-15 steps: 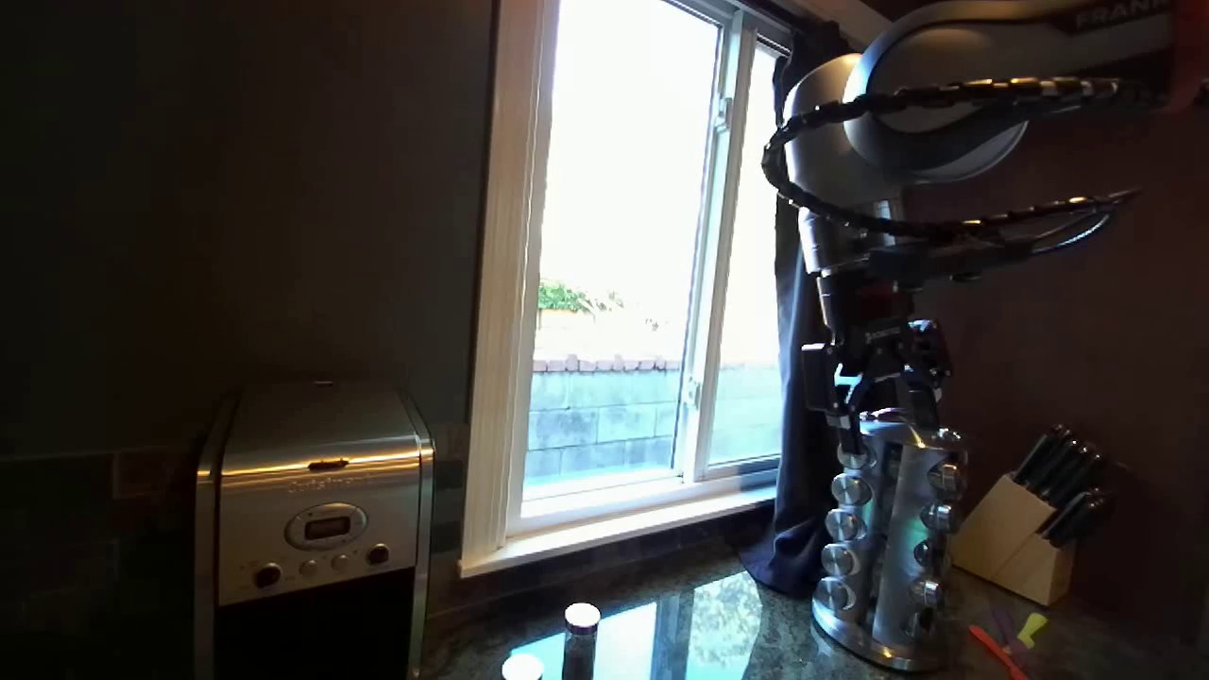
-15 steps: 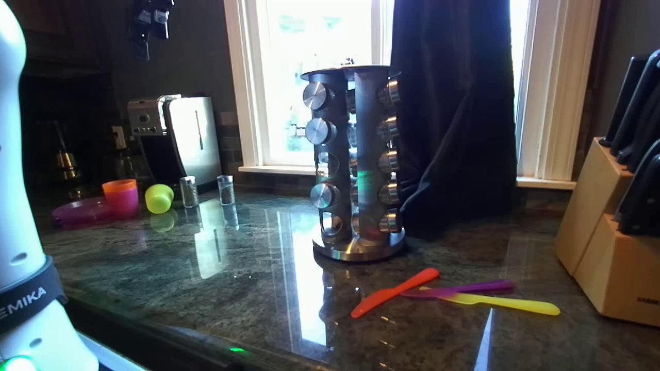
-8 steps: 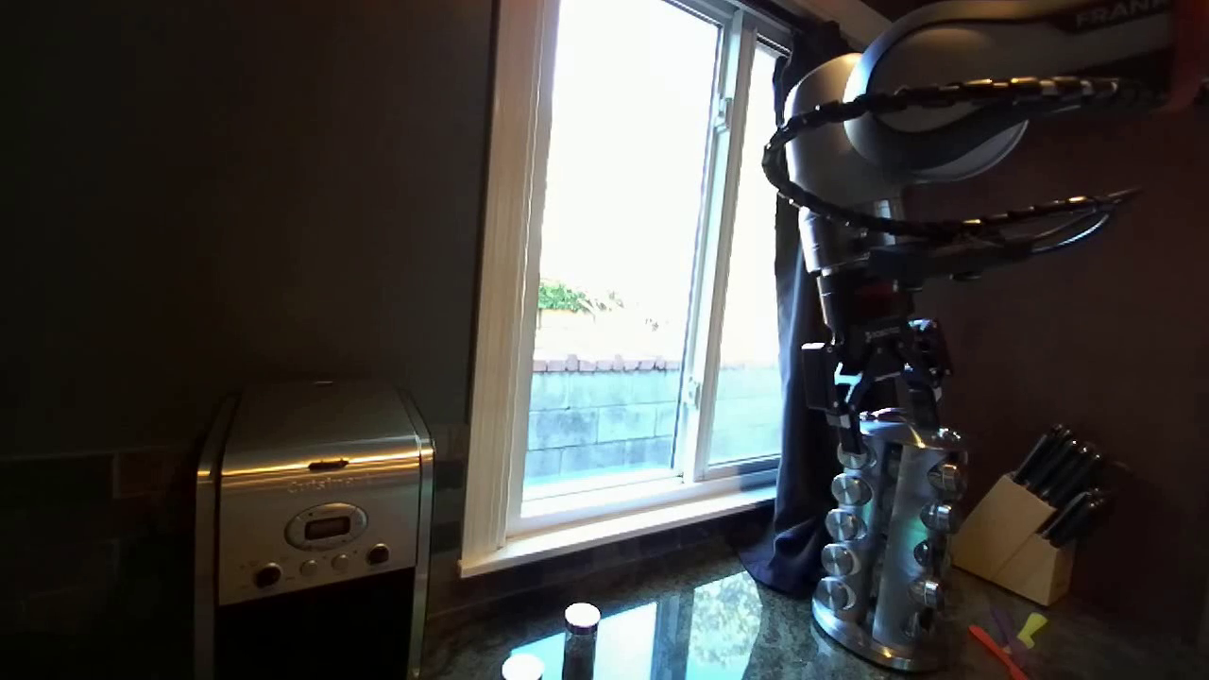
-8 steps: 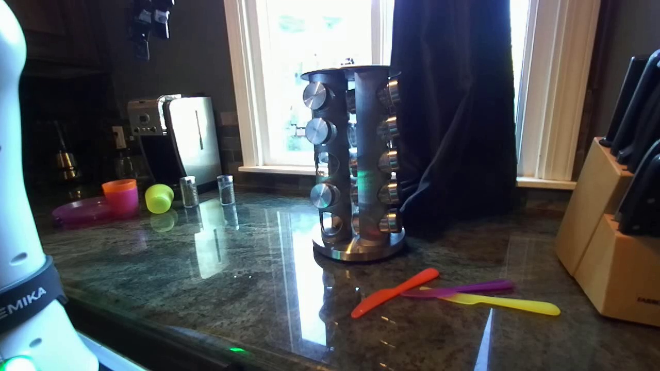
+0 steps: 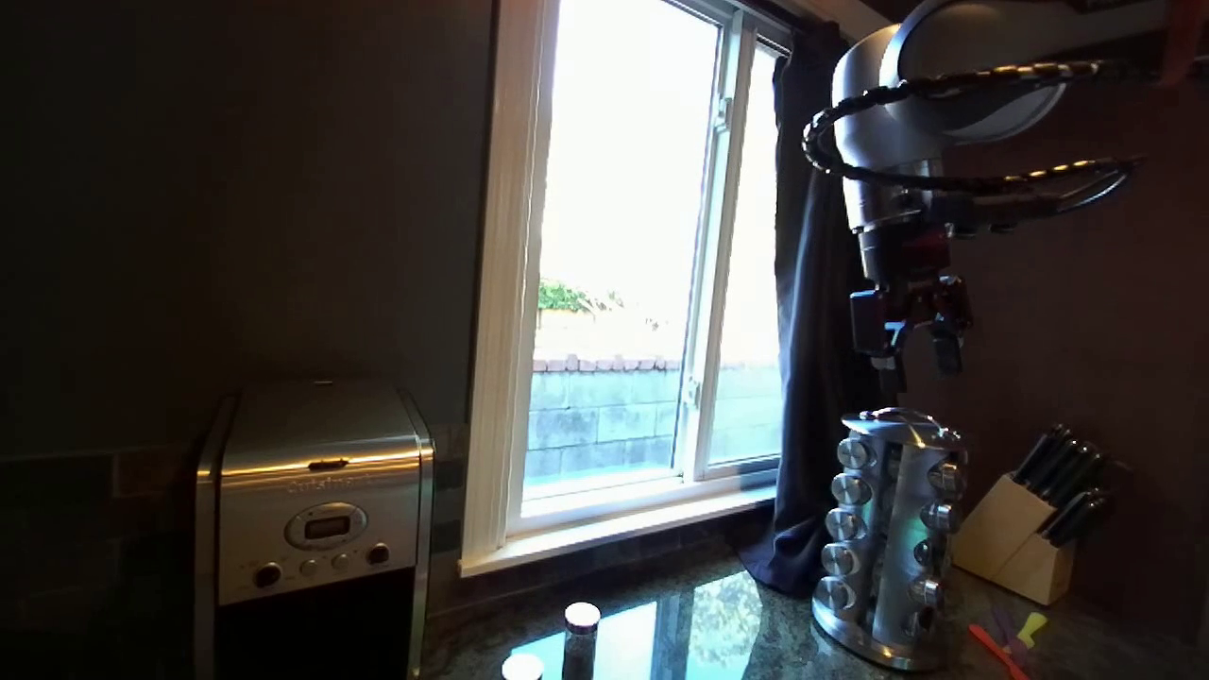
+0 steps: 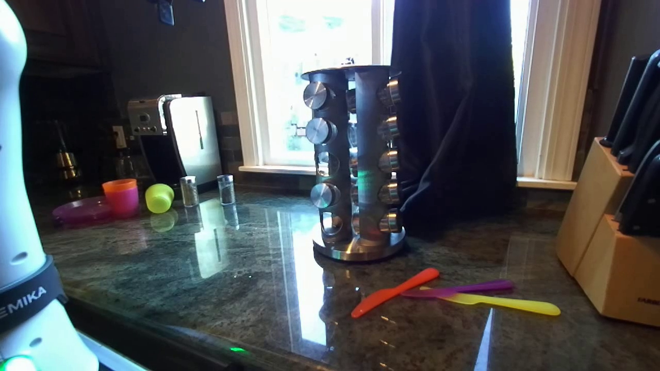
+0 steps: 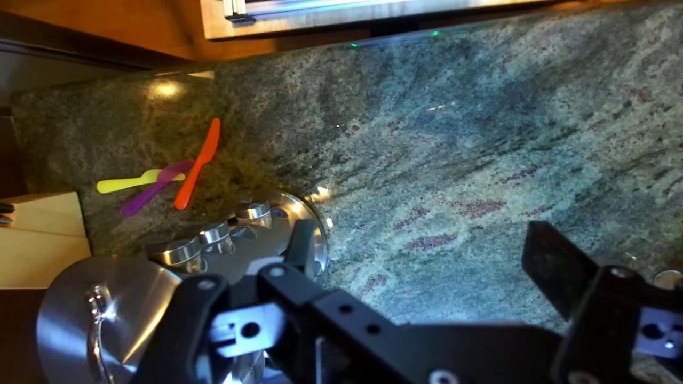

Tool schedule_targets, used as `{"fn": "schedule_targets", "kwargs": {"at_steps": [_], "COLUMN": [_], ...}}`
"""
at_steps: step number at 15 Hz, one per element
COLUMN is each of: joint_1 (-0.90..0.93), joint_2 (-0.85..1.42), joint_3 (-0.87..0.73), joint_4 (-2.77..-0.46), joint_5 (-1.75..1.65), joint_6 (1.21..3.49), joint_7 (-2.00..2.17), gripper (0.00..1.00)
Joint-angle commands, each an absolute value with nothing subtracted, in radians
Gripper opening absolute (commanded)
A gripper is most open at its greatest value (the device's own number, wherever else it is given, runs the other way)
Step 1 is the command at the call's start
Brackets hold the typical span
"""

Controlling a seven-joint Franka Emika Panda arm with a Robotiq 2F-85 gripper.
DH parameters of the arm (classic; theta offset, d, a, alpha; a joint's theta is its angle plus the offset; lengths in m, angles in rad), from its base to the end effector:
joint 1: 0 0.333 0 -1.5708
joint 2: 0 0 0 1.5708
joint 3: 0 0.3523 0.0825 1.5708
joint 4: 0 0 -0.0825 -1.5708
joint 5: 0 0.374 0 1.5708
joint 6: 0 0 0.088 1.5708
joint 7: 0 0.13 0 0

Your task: Slightly rotate the spice rack

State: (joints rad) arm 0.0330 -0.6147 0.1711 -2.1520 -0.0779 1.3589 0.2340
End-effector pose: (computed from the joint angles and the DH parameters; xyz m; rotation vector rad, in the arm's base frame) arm 0.2934 0.0683 0.6179 2.9224 -0.1159 -0.2138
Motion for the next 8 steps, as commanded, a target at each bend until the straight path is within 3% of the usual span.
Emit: {"fn": "schedule_targets", "kwargs": {"at_steps": [1, 8], "joint_1": [0.055, 0.045], "joint_2": [-0.620, -0.620], "joint_3": [0.052, -0.130], "joint_4": [-2.114, -2.102], "joint_5": [-0.155, -0.378], "joint_6": [1.267, 1.341], "joint_7": [-0.032, -0.438], "gripper": [1.00, 1.00]}}
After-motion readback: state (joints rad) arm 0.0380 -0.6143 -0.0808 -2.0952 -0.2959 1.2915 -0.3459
